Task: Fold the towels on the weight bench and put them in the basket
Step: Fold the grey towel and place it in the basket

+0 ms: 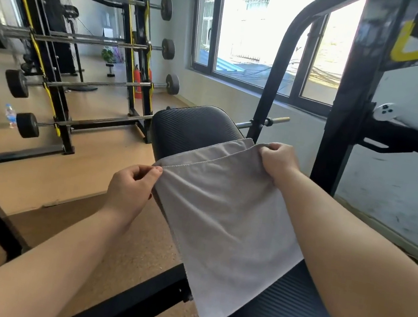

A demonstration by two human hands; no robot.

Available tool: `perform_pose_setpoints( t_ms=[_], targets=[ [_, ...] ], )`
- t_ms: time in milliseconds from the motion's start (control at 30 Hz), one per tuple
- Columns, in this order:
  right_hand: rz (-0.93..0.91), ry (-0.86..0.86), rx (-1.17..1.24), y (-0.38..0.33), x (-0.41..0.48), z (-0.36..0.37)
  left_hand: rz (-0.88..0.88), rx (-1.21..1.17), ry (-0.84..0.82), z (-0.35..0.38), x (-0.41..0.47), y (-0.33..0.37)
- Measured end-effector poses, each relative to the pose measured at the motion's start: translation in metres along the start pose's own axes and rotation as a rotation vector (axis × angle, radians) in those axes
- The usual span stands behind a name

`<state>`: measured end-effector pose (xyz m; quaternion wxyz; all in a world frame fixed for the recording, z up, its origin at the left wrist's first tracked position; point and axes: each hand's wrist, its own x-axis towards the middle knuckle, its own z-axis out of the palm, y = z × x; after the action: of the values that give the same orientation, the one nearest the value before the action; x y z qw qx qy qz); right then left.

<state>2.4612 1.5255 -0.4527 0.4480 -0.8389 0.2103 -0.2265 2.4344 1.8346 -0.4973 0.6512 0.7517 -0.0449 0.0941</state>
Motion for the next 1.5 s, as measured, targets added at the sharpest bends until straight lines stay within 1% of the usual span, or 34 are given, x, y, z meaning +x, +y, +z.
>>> perform_pose_setpoints(
  t_ms=[100,200,300,433,533,633,733,867,1000,1100,1233,1400,1500],
  targets=[
    [-0.021,0.051,0.01,-0.006,0.006,-0.003,0.03,-0.036,0.04,-0.001,0.003,0.002],
    [-0.057,0.087,0.064,-0.016,0.015,0.0,0.002,-0.11,0.106,-0.001,0.009,0.006],
    [-0.066,0.035,0.043,-0.026,0.021,0.012,-0.055,-0.125,0.121,-0.001,0.013,0.006],
    [-0.004,-0.044,0.022,-0.02,0.024,0.031,-0.1,-0.124,0.093,-0.004,0.017,-0.005],
    [0.022,-0.042,0.086,-0.015,0.025,0.033,-0.158,-0.156,0.077,-0.008,0.022,-0.011],
    [0.052,-0.002,0.159,-0.014,0.028,0.028,-0.17,-0.185,0.091,-0.011,0.025,-0.015],
    [0.06,0.024,0.251,-0.013,0.026,0.02,-0.197,-0.297,0.098,-0.011,0.025,-0.011],
    [0.055,0.046,0.412,-0.02,0.017,0.002,-0.202,-0.407,0.098,-0.01,0.024,0.002],
    [0.059,-0.01,0.543,-0.026,0.002,-0.03,-0.193,-0.398,0.108,-0.011,0.018,0.02],
    [0.073,-0.065,0.557,-0.032,-0.011,-0.059,-0.168,-0.39,0.106,-0.014,0.009,0.04],
    [0.039,-0.101,0.562,-0.045,-0.032,-0.094,-0.097,-0.389,0.109,-0.024,-0.004,0.071],
    [0.02,-0.083,0.451,-0.069,-0.071,-0.133,-0.014,-0.365,0.093,-0.04,-0.024,0.106],
    [0.007,-0.102,0.517,-0.083,-0.098,-0.15,0.032,-0.318,0.104,-0.054,-0.036,0.119]
  ],
)
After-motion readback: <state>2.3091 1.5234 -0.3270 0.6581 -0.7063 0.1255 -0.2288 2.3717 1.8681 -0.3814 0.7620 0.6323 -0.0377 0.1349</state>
